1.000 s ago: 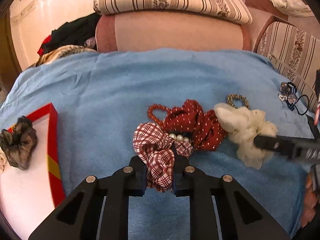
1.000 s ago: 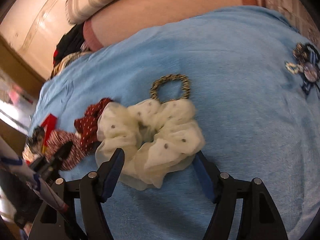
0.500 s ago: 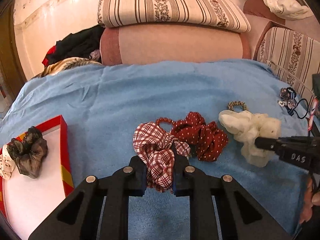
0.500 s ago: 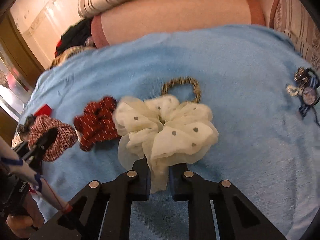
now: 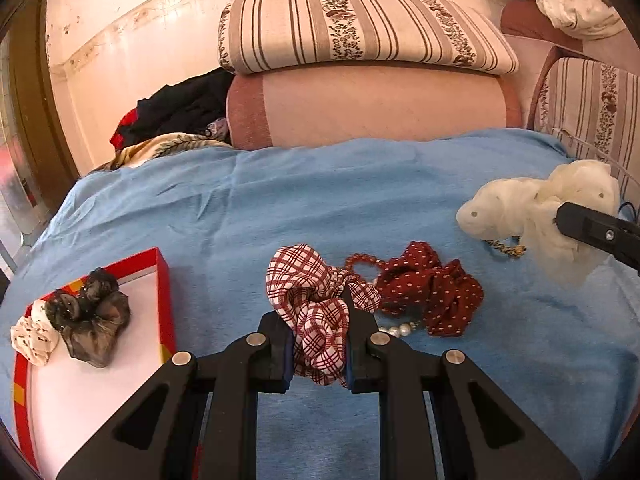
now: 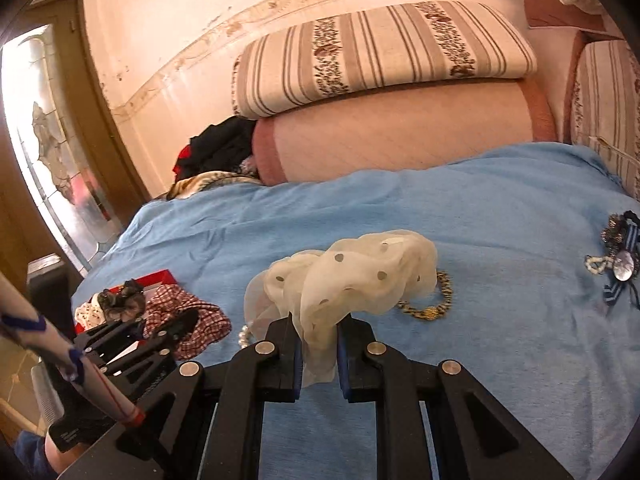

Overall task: Organize jewelry
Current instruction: 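Carry both held scrunchies over the red-rimmed tray with both tools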

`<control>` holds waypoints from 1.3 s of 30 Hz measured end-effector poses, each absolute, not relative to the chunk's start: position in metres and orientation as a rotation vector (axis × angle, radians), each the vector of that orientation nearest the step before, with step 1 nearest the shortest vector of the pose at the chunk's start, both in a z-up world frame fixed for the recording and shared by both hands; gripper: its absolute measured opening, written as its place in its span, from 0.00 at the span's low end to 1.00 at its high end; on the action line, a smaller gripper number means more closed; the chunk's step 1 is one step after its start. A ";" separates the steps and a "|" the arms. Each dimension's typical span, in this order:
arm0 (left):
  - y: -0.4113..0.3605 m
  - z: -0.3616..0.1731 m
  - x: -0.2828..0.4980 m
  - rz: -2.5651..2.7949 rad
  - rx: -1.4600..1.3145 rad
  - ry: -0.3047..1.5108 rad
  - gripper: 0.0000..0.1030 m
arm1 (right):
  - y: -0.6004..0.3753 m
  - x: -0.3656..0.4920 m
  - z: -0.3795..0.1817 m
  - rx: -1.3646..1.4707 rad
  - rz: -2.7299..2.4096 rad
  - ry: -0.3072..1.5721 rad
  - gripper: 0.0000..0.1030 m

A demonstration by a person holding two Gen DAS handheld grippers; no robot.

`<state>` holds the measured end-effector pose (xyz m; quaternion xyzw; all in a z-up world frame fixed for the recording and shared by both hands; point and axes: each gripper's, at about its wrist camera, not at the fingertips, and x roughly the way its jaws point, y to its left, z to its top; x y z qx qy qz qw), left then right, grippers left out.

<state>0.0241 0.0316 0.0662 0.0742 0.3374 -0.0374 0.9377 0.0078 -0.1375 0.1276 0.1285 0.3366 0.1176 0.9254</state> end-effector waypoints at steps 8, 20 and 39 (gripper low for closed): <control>0.037 0.067 0.026 -0.046 0.163 0.687 0.17 | -0.127 0.007 0.123 0.252 0.269 0.693 0.14; 0.037 0.067 0.027 -0.031 0.168 0.685 0.17 | -0.117 0.003 0.125 0.230 0.314 0.678 0.14; 0.059 0.091 0.006 0.005 0.146 0.643 0.17 | -0.090 -0.008 0.134 0.225 0.372 0.654 0.14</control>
